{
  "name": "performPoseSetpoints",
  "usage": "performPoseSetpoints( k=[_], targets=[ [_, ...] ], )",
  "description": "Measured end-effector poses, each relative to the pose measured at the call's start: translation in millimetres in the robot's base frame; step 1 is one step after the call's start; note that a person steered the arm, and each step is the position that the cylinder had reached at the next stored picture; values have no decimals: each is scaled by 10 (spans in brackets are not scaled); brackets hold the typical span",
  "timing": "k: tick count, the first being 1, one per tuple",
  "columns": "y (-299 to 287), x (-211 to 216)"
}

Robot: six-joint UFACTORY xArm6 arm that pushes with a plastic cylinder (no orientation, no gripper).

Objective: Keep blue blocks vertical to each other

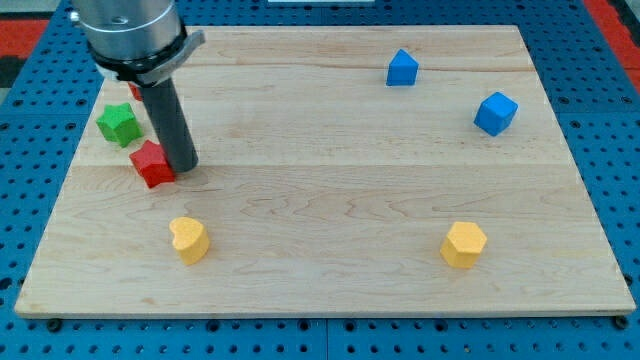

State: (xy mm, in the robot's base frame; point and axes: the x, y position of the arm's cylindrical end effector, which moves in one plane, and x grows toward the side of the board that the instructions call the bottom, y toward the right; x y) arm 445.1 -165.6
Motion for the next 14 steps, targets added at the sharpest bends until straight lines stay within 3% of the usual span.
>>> performPoseSetpoints(
  k=[2,3,5,7,8,9,11,14],
  targets=[
    [-420,0],
    [-103,-61],
    [1606,-825],
    [3287,-1286],
    [3301,-1430],
    [2943,-1408],
    [2687,-1816],
    [2493,-1676]
  ],
)
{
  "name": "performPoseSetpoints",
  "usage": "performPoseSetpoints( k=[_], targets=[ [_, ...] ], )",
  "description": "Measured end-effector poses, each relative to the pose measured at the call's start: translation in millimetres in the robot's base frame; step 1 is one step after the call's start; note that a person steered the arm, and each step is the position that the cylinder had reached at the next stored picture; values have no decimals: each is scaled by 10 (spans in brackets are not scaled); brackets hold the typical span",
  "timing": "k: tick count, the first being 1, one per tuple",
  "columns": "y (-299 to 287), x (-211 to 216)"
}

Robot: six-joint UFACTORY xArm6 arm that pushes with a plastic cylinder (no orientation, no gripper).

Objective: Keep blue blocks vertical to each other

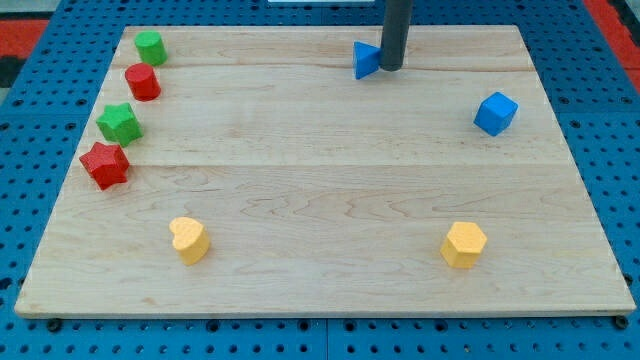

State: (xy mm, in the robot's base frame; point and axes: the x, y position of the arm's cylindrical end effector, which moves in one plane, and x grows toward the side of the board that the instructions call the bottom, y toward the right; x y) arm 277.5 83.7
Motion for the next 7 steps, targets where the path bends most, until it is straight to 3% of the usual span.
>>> performPoseSetpoints(
  k=[2,4,5,6,7],
  targets=[
    [-374,19],
    [1484,-184],
    [2225,198],
    [2377,803],
    [2073,1403]
  ],
)
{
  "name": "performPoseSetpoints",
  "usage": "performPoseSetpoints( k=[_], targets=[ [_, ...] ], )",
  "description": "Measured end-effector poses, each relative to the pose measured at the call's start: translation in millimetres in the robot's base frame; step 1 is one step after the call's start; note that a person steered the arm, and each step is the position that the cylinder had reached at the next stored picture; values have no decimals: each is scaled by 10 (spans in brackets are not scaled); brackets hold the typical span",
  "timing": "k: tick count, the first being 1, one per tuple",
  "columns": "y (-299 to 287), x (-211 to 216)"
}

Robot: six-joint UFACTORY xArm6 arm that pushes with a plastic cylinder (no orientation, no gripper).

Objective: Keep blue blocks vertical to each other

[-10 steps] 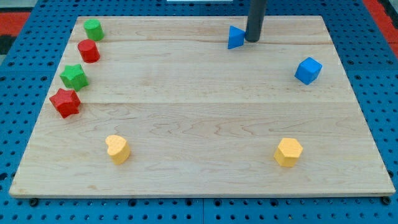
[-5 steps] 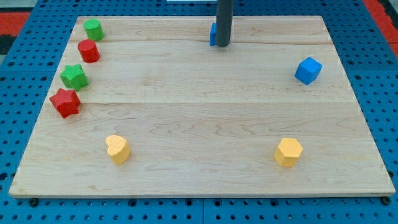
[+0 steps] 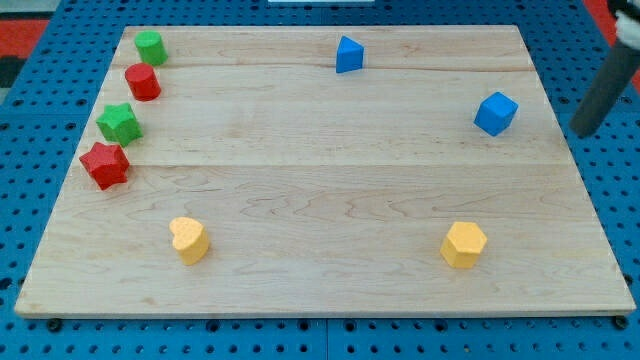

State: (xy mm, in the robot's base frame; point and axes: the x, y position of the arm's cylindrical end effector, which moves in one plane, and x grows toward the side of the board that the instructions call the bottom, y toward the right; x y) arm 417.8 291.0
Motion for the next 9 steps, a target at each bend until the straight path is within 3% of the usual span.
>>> performPoseSetpoints(
  k=[2,3,4,5,6,7,9],
  targets=[
    [-372,-532],
    [-731,-225],
    [-1222,-236],
    [-1596,-532],
    [-1702,-1004],
    [-1715,-1166],
    [-1363,-1100]
  ],
)
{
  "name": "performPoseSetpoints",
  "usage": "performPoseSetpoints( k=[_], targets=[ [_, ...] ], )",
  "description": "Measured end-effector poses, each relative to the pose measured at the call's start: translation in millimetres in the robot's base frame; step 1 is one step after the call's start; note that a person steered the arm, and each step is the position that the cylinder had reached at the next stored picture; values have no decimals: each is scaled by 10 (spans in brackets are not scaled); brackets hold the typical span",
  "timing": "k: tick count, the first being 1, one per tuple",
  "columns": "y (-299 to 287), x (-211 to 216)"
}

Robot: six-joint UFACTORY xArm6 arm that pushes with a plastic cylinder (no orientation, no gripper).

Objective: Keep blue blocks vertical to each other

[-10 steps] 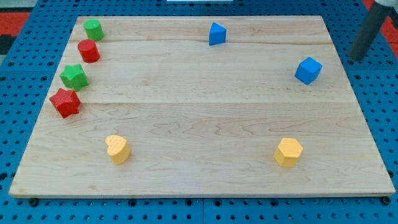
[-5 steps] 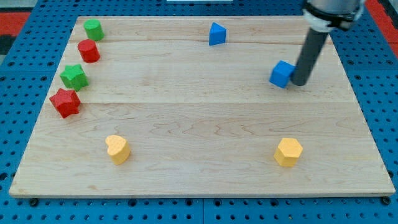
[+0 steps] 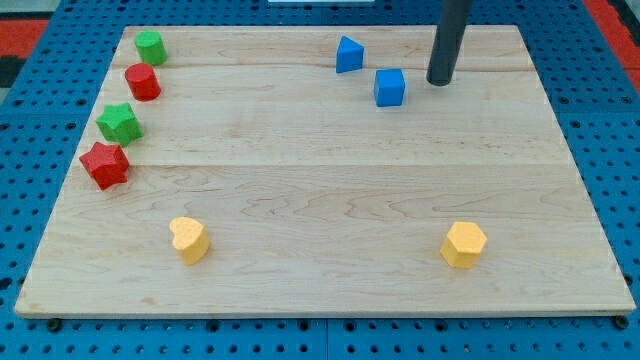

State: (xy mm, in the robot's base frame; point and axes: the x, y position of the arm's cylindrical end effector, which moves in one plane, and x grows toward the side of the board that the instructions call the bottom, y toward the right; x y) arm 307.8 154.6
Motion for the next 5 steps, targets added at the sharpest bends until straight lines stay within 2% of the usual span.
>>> performPoseSetpoints(
  k=[1,2,3,5],
  targets=[
    [-287,220],
    [-582,250],
    [-543,-69],
    [-829,-54]
  ],
)
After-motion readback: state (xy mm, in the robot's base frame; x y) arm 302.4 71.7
